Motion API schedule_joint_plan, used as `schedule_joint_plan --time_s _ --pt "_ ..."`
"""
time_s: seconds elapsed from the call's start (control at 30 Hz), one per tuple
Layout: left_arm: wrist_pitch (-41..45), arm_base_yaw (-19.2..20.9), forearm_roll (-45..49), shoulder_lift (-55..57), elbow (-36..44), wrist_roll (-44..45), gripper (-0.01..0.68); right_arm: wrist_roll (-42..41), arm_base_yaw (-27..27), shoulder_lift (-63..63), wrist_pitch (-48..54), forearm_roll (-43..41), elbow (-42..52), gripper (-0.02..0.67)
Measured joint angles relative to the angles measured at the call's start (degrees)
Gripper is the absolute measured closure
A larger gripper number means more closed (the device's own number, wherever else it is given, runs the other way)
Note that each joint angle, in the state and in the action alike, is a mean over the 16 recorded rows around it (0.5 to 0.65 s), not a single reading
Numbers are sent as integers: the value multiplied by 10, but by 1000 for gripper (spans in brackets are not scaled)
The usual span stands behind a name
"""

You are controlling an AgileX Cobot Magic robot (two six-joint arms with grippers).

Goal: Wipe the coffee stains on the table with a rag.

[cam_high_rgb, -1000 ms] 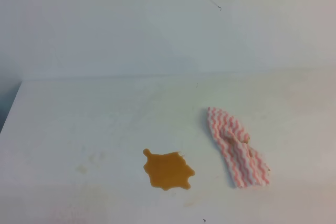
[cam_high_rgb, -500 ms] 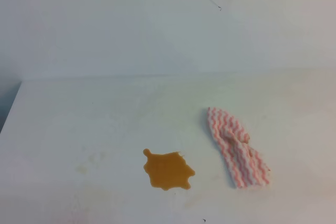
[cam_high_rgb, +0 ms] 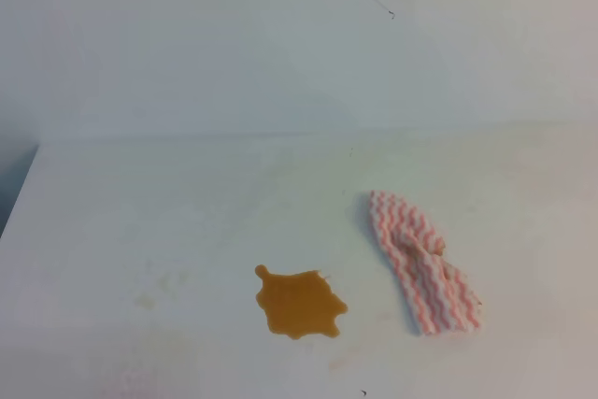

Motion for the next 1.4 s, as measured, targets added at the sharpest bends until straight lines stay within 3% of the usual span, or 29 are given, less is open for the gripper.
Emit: schedule_joint_plan --time_s 0.43,0.9,1.1,1.4 --pt "0 0 0 0 0 0 672 -59 0 152 117 81 -206 652" --pt "0 0 0 0 0 0 672 -80 0 477 447 125 -508 652" --pt "0 0 0 0 0 0 672 -139 0 554 525 181 -562 652" --pt "0 0 0 0 0 0 672 -231 1 650 591 252 -572 646"
